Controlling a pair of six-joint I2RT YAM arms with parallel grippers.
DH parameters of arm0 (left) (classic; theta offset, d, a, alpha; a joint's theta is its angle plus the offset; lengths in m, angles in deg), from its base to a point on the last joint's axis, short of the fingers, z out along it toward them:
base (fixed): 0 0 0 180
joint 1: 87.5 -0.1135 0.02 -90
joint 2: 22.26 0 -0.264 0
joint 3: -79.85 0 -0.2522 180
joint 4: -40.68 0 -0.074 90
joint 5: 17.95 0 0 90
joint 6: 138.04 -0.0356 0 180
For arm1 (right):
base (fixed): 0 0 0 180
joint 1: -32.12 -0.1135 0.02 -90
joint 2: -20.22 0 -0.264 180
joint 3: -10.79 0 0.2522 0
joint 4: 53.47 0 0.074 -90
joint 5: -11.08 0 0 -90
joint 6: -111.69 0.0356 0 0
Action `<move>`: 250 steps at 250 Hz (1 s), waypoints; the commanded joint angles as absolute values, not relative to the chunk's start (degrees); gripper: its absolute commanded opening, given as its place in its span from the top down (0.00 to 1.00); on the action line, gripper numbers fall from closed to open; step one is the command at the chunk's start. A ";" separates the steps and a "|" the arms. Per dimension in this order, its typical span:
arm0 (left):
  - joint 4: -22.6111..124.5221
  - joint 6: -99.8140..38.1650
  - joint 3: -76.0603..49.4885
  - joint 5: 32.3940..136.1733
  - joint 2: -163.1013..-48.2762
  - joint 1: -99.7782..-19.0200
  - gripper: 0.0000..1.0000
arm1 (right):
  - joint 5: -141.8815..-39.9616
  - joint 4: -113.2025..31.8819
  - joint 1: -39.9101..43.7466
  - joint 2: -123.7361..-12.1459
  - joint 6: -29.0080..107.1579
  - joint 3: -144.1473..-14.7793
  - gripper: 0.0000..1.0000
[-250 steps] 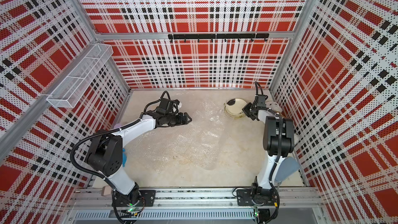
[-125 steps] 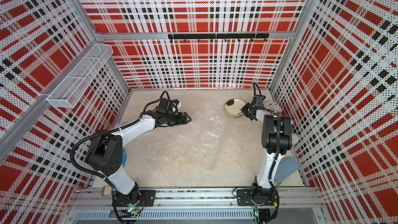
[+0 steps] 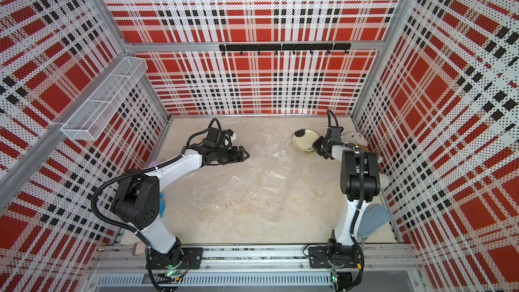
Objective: Unpack dinner plates from bubble wrap
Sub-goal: Place the plate on the plate.
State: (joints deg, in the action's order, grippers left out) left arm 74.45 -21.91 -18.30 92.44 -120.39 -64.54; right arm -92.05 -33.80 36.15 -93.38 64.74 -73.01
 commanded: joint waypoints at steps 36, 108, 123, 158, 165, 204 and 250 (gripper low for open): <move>75.14 -22.72 -19.24 92.53 -117.27 -65.17 0.17 | -88.98 -33.43 35.90 -88.11 64.63 -70.33 0.73; 77.43 -24.03 -17.82 91.56 -118.38 -65.34 0.15 | -87.07 -34.06 35.90 -80.02 64.47 -64.34 0.71; 78.57 -24.77 -16.96 91.44 -119.23 -65.35 0.14 | -87.10 -34.18 35.60 -77.79 64.16 -63.01 0.70; 80.16 -25.80 -15.28 90.32 -120.60 -65.35 0.13 | -86.36 -33.15 33.87 -72.05 62.62 -59.98 0.69; 80.44 -25.85 -15.03 90.02 -120.84 -65.31 0.13 | -85.99 -33.03 33.39 -70.94 62.28 -59.35 0.68; 82.78 -27.03 -12.25 89.52 -122.92 -65.34 0.01 | -85.60 -34.34 32.12 -67.47 59.71 -56.40 0.64; 82.49 -27.08 -12.06 88.02 -122.43 -65.35 0.01 | -86.38 -36.33 30.68 -64.45 58.08 -53.27 0.59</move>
